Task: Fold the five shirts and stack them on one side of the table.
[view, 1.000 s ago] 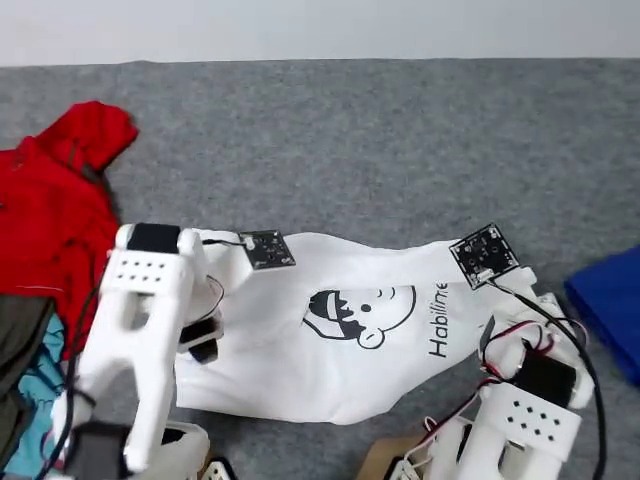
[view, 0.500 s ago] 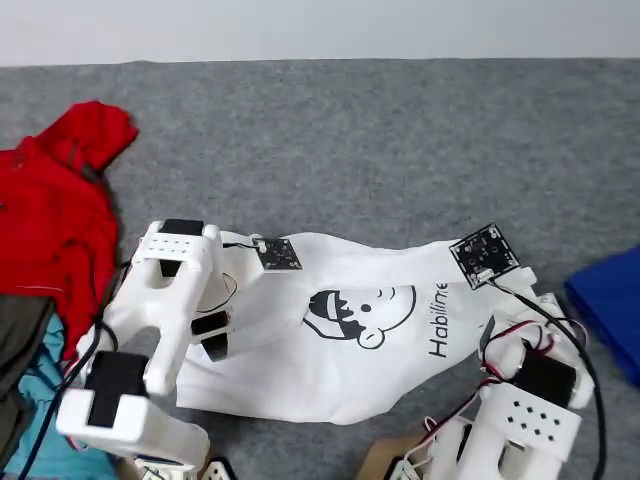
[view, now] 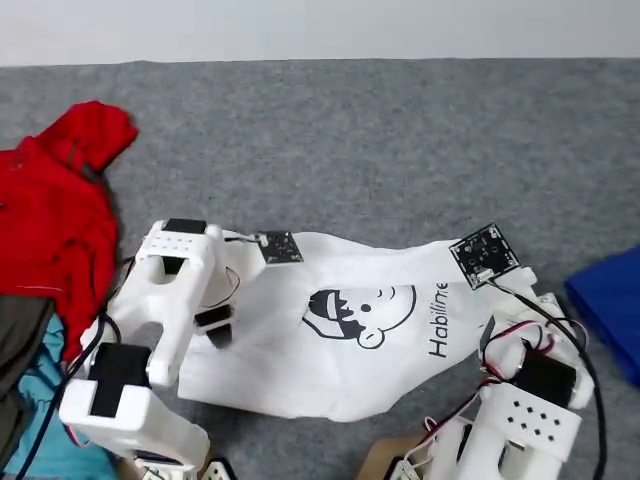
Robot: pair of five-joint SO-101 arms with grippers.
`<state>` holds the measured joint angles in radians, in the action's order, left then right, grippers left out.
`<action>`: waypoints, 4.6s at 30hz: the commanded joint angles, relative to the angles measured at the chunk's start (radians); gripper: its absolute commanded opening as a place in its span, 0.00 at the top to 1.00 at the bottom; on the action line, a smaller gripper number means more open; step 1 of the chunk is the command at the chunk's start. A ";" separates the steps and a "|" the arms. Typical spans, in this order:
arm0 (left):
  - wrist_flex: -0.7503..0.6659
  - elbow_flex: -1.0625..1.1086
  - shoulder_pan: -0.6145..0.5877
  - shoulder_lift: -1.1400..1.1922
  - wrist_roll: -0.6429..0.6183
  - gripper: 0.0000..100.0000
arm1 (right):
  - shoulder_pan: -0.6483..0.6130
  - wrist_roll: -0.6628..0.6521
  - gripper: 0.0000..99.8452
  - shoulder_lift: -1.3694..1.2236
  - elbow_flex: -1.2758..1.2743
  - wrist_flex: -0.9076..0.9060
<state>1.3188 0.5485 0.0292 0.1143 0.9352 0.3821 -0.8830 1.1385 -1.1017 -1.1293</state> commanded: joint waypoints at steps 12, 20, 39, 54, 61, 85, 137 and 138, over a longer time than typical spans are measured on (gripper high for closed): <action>0.063 -0.145 0.003 0.005 -0.008 0.89 | 0.012 0.009 0.80 0.019 0.052 -0.004; 0.064 -0.150 -0.015 0.003 -0.005 0.88 | 0.012 0.009 0.80 0.019 0.052 -0.004; 0.120 -0.216 -0.046 -0.005 0.031 0.89 | 0.012 0.009 0.80 0.019 0.052 -0.004; 0.138 -0.194 -0.048 0.006 0.049 0.89 | 0.010 0.009 0.80 0.019 0.052 -0.004; 0.141 -0.156 -0.044 0.006 0.049 0.89 | 0.010 0.009 0.80 0.019 0.052 -0.004; 0.057 -0.048 -0.040 0.006 0.049 0.89 | 0.010 0.009 0.80 0.019 0.052 -0.002; 0.368 -0.628 -0.009 -0.005 -0.609 1.00 | -0.265 0.388 0.76 -0.785 0.867 -0.464; 0.368 -0.627 -0.012 -0.005 -0.612 1.00 | -0.265 0.388 0.74 -0.817 0.888 -0.481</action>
<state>1.7024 -0.0453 0.0169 0.1297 0.3429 0.1274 -0.5056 0.3989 -0.3130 -1.5620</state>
